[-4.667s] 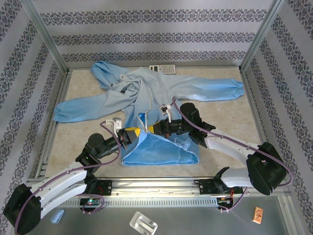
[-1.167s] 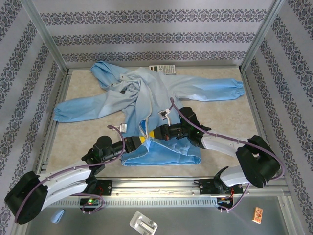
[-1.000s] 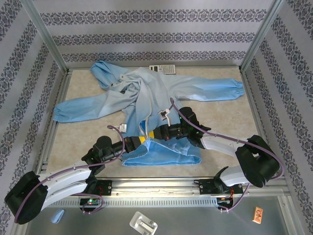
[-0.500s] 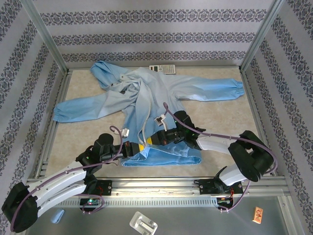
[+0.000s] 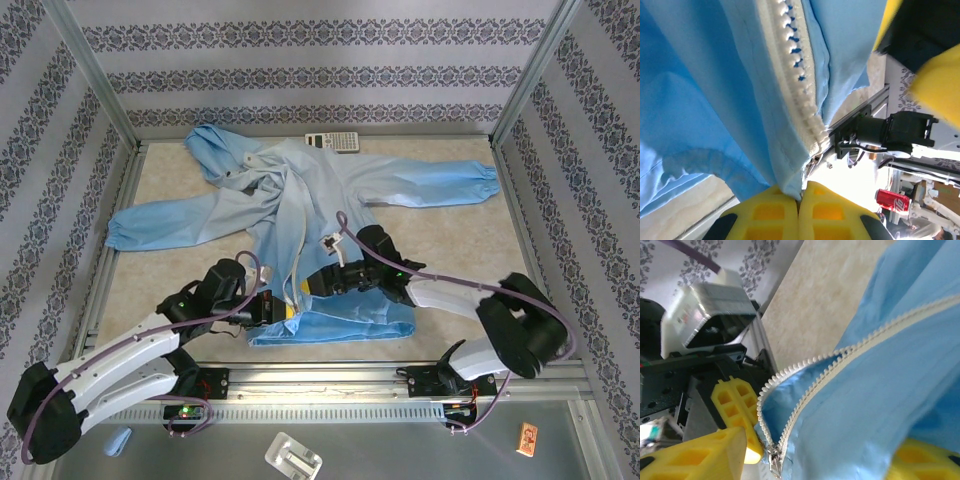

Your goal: Zip up the jacket

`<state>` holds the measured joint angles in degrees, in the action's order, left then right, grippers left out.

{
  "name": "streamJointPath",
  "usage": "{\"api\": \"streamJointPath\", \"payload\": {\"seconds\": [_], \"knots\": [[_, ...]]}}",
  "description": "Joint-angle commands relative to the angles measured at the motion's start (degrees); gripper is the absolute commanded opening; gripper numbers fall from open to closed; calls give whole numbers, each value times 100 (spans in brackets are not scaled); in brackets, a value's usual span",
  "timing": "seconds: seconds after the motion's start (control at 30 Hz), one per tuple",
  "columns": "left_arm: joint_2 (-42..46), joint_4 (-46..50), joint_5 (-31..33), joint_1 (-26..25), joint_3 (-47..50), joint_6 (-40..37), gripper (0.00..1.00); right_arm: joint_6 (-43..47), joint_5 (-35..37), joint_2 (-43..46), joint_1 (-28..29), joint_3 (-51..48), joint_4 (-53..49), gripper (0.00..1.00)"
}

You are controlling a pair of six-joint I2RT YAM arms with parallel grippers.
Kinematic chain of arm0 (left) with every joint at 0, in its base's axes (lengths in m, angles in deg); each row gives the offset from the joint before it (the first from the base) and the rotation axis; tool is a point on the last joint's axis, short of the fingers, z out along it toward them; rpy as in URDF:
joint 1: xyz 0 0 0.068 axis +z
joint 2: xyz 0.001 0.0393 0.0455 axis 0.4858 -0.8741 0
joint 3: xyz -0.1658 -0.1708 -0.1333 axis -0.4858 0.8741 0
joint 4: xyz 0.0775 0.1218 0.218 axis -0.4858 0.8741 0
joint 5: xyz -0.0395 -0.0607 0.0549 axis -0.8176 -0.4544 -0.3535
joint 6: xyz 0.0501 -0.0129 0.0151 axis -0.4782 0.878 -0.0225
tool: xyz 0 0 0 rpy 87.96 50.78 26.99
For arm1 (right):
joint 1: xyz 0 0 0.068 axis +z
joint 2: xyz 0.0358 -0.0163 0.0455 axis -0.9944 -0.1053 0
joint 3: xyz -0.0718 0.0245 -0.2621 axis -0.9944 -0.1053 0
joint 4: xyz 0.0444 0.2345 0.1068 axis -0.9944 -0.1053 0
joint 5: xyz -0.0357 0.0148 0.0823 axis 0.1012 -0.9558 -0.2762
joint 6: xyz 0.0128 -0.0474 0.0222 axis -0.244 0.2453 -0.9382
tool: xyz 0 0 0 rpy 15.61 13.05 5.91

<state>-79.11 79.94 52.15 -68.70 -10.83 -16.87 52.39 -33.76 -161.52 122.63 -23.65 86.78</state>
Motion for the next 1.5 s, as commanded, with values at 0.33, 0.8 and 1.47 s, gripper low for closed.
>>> {"api": "streamJointPath", "payload": {"seconds": [0.33,0.8,1.47], "knots": [[-447,1372,-453,35,-846,-315,0,2616,2387,1607,816,267,-2812,61],[-680,1453,-551,50,-1052,-287,0,3466,3182,1334,2183,415,-2789,42],[-800,1525,-616,48,-1186,-399,0,3745,3491,251,2652,925,-2582,41]]}}
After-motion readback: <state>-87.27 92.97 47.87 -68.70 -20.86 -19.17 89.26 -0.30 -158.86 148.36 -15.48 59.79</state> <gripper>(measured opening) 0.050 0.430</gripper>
